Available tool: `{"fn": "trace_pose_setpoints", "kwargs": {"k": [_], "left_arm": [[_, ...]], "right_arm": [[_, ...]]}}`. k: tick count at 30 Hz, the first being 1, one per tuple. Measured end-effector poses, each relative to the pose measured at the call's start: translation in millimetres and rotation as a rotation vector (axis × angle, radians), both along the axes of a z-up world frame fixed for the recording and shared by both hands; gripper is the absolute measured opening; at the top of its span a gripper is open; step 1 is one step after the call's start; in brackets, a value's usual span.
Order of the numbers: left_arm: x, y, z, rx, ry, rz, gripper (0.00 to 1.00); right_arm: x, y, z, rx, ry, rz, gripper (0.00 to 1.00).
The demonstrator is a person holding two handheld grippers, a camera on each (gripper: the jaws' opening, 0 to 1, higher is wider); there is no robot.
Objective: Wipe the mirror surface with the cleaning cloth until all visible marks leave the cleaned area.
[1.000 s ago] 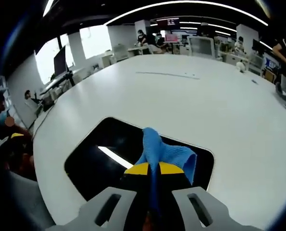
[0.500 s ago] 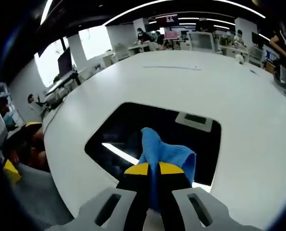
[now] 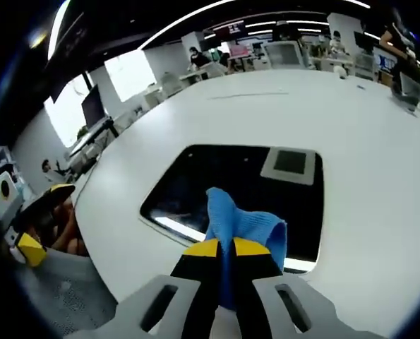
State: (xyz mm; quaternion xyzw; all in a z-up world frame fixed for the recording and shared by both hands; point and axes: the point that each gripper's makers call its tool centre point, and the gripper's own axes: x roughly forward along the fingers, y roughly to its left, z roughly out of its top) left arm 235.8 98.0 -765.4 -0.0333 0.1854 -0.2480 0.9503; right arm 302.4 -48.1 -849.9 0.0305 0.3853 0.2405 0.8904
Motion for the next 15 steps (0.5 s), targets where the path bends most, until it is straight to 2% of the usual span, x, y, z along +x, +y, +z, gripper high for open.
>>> {"fn": "trace_pose_setpoints", "kwargs": {"k": [4,7,15], "left_arm": [[-0.4,0,-1.8,0.009,0.008,-0.001,0.82],[-0.3,1,-2.7,0.012,0.013,0.001,0.82],[0.2,3,-2.9,0.017,0.015,0.008,0.81]], "right_arm": [[-1,0,0.4,-0.021,-0.010,0.038,0.00],[-1,-5,0.6,-0.010,0.006,0.032,0.00],[0,-37,1.2,-0.022,0.018,-0.015,0.00]]}}
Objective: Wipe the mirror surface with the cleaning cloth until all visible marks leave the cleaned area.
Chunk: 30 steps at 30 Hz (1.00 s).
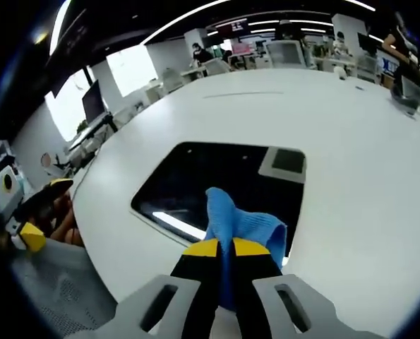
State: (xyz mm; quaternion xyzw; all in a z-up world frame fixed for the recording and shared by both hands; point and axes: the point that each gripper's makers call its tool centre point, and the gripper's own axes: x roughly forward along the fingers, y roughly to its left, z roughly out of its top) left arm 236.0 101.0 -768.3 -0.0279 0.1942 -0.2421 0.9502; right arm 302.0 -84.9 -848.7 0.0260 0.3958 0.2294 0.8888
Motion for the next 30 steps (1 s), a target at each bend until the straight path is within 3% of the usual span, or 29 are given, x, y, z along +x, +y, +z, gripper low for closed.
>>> {"fn": "trace_pose_setpoints", "kwargs": {"k": [4,15,21,23,30], "left_arm": [[-0.2,0,-0.6,0.001,0.003,-0.007,0.81],[-1.5,-2,-4.0,0.014,0.019,-0.022,0.81],[3.5,5,-1.3,0.009,0.004,0.031,0.86],[0.2,2,-6.6,0.039,0.025,0.005,0.89],[0.7,3,-2.7,0.016,0.009,0.010,0.87]], "right_arm": [[0,-10,0.0,-0.002,0.003,-0.026,0.00],[10,-7,-1.1,-0.004,-0.007,-0.029,0.00],[32,-9,-2.9,0.012,-0.041,-0.052,0.00],[36,-10,-2.2,0.026,-0.049,-0.057,0.00],[59,-13,-3.1,0.025,-0.035,-0.063,0.00]]}}
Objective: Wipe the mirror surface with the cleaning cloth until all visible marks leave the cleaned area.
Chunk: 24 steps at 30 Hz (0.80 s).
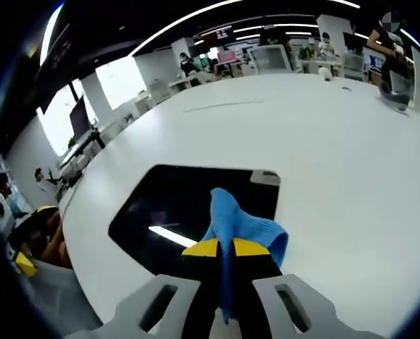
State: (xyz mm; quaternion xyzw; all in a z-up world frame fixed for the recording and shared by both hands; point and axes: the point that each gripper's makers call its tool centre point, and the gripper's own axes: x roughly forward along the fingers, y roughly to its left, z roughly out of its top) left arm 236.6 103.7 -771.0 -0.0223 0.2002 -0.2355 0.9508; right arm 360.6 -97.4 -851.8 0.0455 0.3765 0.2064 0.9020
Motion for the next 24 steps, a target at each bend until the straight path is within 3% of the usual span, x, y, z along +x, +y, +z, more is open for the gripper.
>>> {"fn": "trace_pose_setpoints", "kwargs": {"k": [11,24], "left_arm": [[-0.2,-2,-0.6,0.010,0.003,-0.016,0.94],[0.6,-2,0.6,0.001,-0.001,-0.016,0.94]], "right_arm": [[42,-6,-0.4,0.024,-0.016,-0.053,0.00],[80,-12,-1.0,0.053,-0.023,-0.117,0.00]]}}
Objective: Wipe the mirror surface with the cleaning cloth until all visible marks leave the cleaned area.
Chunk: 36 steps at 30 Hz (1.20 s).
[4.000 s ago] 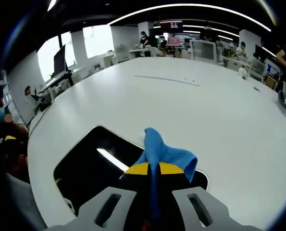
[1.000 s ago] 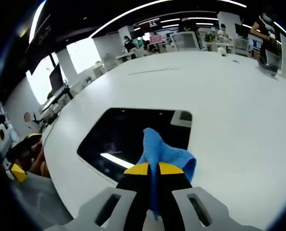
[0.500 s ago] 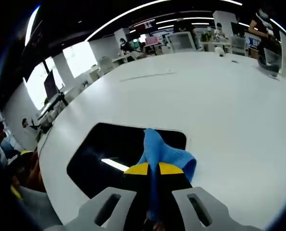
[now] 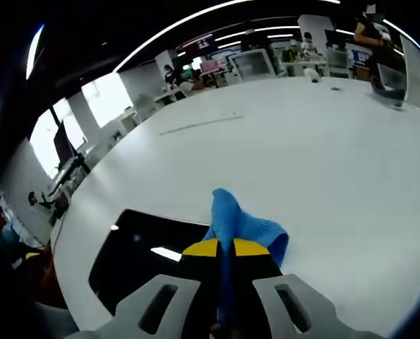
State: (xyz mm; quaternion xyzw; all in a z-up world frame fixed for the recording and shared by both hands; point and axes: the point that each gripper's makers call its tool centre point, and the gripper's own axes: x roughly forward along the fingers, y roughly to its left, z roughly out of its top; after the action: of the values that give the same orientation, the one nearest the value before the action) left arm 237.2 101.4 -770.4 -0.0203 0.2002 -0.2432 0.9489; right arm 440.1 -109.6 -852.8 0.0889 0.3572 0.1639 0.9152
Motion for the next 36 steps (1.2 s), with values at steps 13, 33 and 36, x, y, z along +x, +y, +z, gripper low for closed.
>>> {"fn": "trace_pose_setpoints", "kwargs": {"k": [13,33,36], "left_arm": [[-0.2,0,0.1,-0.003,-0.001,0.003,0.93],[-0.4,0,-0.3,-0.005,0.007,0.006,0.91],[-0.2,1,0.0,-0.006,0.005,0.008,0.91]], "right_arm": [[16,-3,-0.1,-0.022,-0.028,0.006,0.00],[-16,-70,42.9,-0.129,-0.088,-0.017,0.00],[-33,-86,43.5,-0.208,-0.076,0.005,0.00]]}}
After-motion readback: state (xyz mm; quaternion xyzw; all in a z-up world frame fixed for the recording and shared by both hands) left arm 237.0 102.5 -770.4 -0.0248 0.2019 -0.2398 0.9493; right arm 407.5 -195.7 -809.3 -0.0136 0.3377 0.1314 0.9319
